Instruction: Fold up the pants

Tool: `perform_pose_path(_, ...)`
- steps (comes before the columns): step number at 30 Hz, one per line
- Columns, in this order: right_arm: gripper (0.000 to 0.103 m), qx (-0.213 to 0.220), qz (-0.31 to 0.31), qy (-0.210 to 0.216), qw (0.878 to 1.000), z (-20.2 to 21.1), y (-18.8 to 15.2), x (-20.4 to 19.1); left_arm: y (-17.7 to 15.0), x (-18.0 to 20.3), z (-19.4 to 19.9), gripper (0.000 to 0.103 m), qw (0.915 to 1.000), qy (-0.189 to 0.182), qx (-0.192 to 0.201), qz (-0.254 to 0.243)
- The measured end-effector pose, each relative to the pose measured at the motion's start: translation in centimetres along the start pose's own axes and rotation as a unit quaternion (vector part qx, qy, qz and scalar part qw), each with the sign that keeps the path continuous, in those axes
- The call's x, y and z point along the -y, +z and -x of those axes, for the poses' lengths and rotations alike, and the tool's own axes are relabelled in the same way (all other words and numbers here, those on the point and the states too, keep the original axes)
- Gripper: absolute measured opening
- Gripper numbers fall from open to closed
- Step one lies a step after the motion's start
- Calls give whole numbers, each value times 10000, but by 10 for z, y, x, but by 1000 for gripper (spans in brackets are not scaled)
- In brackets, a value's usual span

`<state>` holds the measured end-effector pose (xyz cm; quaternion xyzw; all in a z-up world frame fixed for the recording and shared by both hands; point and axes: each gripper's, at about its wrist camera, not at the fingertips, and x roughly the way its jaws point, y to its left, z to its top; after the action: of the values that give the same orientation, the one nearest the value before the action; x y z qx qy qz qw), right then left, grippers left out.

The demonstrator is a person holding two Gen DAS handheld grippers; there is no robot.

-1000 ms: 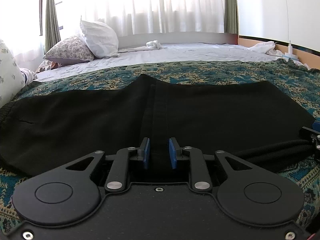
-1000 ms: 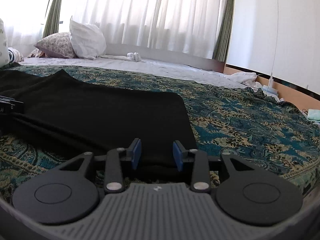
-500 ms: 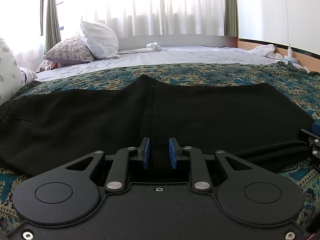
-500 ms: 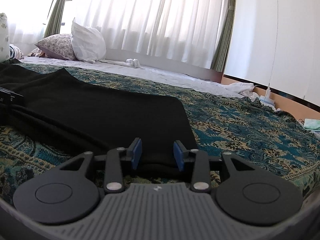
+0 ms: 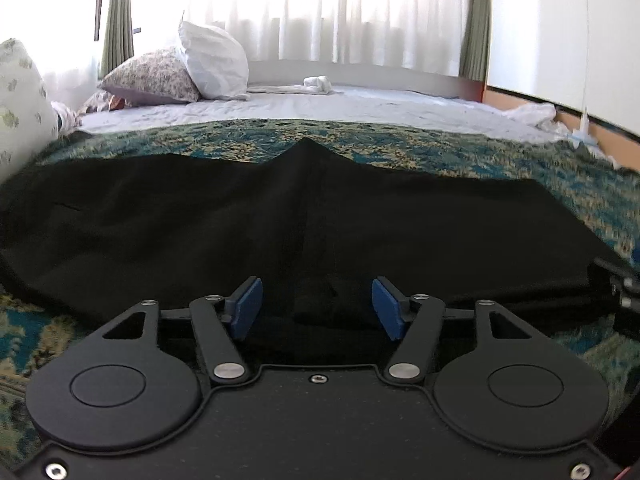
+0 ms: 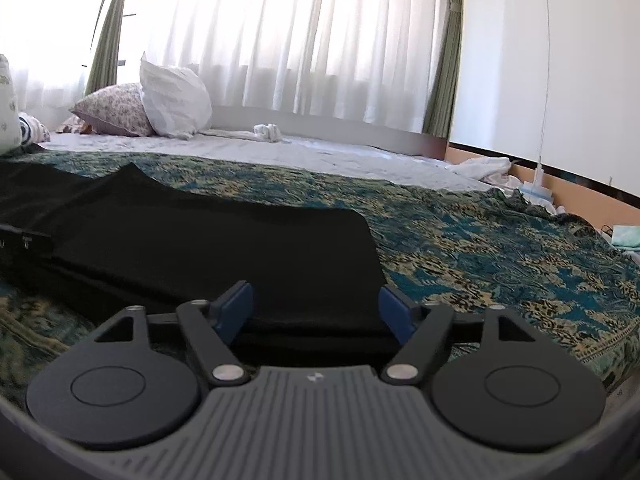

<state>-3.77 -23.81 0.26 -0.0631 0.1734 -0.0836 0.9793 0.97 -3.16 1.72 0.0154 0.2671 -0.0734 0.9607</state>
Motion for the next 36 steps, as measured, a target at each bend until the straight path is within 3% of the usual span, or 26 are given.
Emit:
perform_pose_path(14,98,170,436,444,9979,5,10,-44,-9,-9,16,64,9999,-68,77,6)
perform_pose_path(18,99,167,488,511,9974,4,10,-50,-5,-20,20,65,9994,-190,-44,280)
perform_pose_path(20,100,174,500,562,9970,3,11,-53,-1,-29,22,62,9984,-206,-137,502)
perform_pose_path(23,100,194,517,673,9962,2,14,-59,5,-46,28,50,9967,-87,-165,788)
perform_pose_path(26,100,215,503,829,9950,-1,21,-69,8,-66,37,48,9947,86,-54,1026)
perform_pose_path(29,100,232,477,975,9938,-5,29,-83,11,-87,42,56,9923,470,116,1136)
perform_pose_path(31,101,228,505,1069,9927,-9,36,-98,13,-104,45,83,9887,831,227,1231)
perform_pose_path(33,101,199,616,1126,9915,-16,43,-115,14,-121,48,98,9820,1228,373,1385)
perform_pose_path(36,102,102,773,1235,9893,-26,52,-141,17,-149,48,99,9753,1470,444,1589)
